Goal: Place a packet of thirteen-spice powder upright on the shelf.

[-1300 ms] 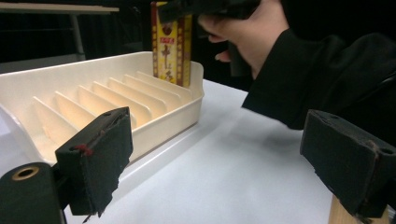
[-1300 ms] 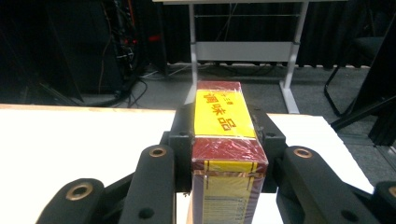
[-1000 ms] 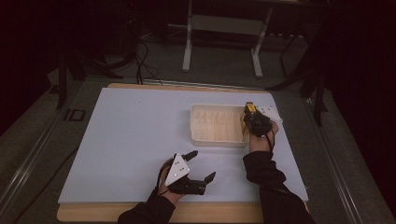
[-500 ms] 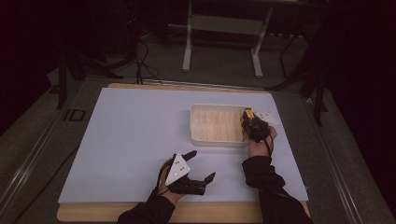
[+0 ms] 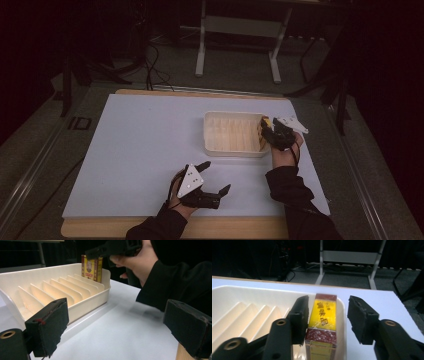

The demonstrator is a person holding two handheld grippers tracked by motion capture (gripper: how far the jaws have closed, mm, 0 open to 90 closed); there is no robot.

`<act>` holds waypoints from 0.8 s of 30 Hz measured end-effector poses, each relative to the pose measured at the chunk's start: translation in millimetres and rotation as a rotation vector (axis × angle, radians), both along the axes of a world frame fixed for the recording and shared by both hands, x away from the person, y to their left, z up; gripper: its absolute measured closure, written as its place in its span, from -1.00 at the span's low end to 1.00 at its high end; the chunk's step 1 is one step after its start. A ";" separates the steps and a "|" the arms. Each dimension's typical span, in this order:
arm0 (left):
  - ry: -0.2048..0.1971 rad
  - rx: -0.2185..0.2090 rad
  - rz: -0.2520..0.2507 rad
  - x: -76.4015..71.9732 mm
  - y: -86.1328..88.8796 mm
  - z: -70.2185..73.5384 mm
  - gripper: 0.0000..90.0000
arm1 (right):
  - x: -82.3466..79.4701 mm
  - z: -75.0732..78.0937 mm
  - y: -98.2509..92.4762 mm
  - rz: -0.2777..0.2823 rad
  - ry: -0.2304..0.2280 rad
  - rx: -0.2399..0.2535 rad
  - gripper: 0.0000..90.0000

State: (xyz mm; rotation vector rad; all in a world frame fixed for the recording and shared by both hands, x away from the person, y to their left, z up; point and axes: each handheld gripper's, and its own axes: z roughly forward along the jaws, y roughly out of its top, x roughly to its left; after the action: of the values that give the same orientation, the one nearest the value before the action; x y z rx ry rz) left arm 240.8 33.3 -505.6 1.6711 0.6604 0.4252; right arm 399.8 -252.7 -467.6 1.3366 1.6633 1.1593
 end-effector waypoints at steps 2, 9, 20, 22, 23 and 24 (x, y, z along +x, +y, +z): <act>0.001 0.002 0.001 0.0 0.1 0.4 -0.84 | -2.9 5.1 -2.5 0.015 -0.003 0.005 0.06; 0.006 0.010 -0.006 -1.1 3.3 3.1 -0.84 | -19.6 20.8 -10.3 0.089 -0.005 0.030 -0.26; 0.002 0.045 -0.021 -3.1 2.9 5.6 -0.84 | -50.7 29.6 -13.0 0.258 0.006 0.059 -0.71; 0.004 0.048 -0.024 -3.4 3.1 5.3 -0.84 | -55.8 28.4 -13.0 0.284 0.016 0.061 -0.71; 0.004 0.052 -0.024 -3.5 3.4 5.2 -0.84 | -57.9 27.9 -13.3 0.293 0.017 0.065 -0.73; 0.005 0.050 -0.025 -3.6 3.6 5.2 -0.84 | -60.8 27.2 -13.8 0.303 0.011 0.063 -0.73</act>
State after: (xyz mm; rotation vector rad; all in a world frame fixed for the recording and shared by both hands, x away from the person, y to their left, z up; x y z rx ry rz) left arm 237.2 36.8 -500.3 1.7266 0.6370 0.4229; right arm 339.1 -266.5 -440.4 1.1559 1.8977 1.3880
